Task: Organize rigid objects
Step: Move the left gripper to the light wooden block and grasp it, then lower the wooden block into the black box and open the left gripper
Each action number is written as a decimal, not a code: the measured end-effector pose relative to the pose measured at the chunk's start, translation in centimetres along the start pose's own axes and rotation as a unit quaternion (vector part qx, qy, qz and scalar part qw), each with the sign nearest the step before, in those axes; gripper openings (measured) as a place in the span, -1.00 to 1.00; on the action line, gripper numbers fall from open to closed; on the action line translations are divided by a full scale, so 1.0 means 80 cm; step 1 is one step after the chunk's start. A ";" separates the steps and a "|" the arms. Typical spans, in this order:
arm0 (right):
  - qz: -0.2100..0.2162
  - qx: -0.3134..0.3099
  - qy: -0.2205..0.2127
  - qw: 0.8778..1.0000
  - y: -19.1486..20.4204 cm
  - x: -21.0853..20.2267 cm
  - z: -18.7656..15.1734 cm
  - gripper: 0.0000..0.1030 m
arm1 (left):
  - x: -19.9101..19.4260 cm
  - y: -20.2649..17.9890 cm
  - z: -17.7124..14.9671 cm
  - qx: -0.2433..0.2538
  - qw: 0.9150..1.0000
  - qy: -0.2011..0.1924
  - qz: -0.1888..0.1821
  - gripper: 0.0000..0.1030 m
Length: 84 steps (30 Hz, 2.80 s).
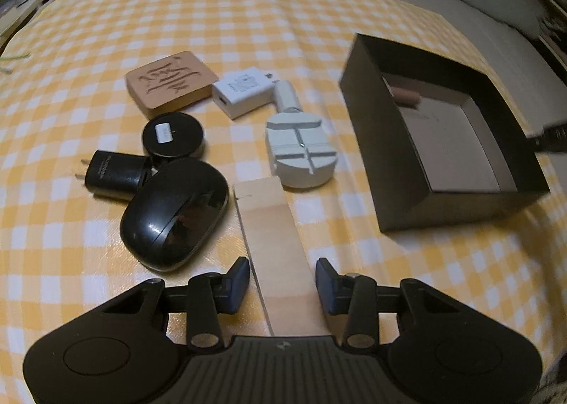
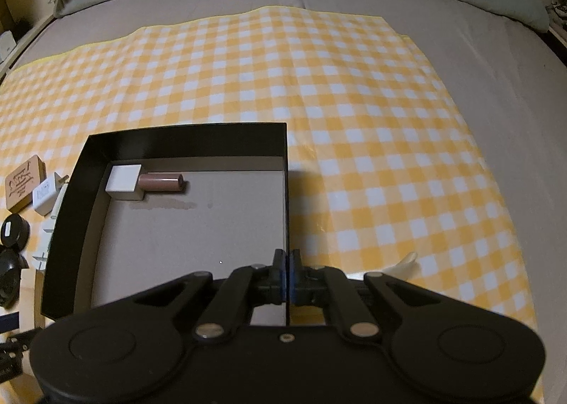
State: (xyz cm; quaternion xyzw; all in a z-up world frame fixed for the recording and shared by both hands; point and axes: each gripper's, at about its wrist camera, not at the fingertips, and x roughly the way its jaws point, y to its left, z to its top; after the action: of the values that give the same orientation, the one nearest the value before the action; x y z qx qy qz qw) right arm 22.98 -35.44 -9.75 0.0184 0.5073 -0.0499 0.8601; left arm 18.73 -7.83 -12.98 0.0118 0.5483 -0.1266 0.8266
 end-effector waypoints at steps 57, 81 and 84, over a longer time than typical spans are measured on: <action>0.066 0.025 -0.004 0.998 -0.025 -0.011 -0.001 -0.96 | -0.003 -0.159 0.117 -0.061 0.980 -0.106 -0.158 -0.29; 0.100 0.039 -0.004 0.994 -0.037 -0.010 -0.001 -0.95 | 0.070 -0.200 0.129 -0.084 0.973 -0.070 -0.204 0.75; 0.098 0.036 -0.005 0.995 -0.037 -0.010 0.000 -0.95 | 0.058 -0.197 0.128 -0.075 0.975 -0.077 -0.196 0.84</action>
State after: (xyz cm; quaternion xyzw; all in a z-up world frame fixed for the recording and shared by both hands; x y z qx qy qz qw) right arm 22.27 -38.30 -8.97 0.0988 0.4968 0.0164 0.8620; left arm 26.17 -25.63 -11.21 -0.1675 0.4826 -0.2456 0.8238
